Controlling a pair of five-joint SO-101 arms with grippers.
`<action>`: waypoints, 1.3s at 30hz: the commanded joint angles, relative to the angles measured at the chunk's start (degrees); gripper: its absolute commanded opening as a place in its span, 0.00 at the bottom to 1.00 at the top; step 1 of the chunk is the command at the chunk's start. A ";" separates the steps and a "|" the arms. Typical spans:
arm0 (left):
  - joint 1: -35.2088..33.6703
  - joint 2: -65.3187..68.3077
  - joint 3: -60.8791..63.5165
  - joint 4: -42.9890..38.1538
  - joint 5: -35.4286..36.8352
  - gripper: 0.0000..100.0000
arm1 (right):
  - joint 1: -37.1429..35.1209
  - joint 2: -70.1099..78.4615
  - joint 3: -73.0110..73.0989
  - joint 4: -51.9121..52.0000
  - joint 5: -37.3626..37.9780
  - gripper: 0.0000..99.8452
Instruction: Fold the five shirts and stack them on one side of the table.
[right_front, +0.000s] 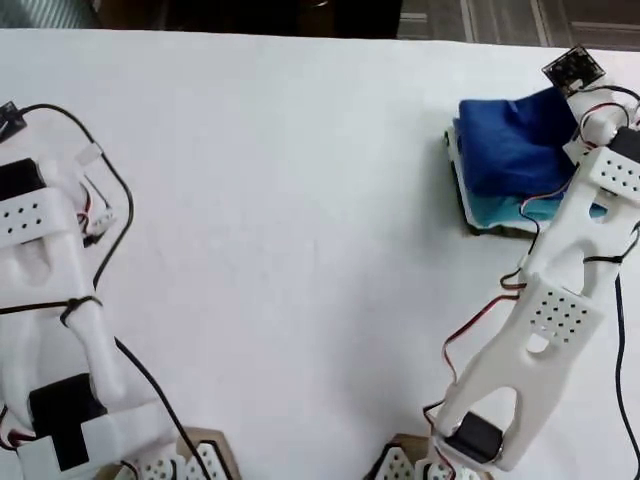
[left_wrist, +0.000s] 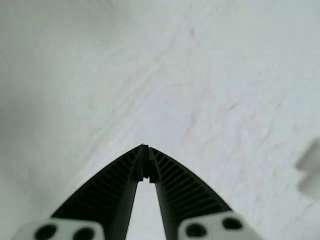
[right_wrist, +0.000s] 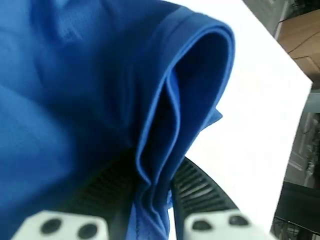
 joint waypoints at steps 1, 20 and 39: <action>-0.62 -0.35 -2.24 -0.35 -0.35 0.03 | 0.66 -0.66 -2.11 -2.24 0.26 0.02; -0.62 -0.35 2.24 -1.23 -0.35 0.03 | 1.01 -3.74 -2.90 -1.27 -0.26 0.20; -0.62 -0.79 5.85 -6.33 -0.35 0.03 | -11.03 -9.89 -10.99 28.70 -23.30 0.02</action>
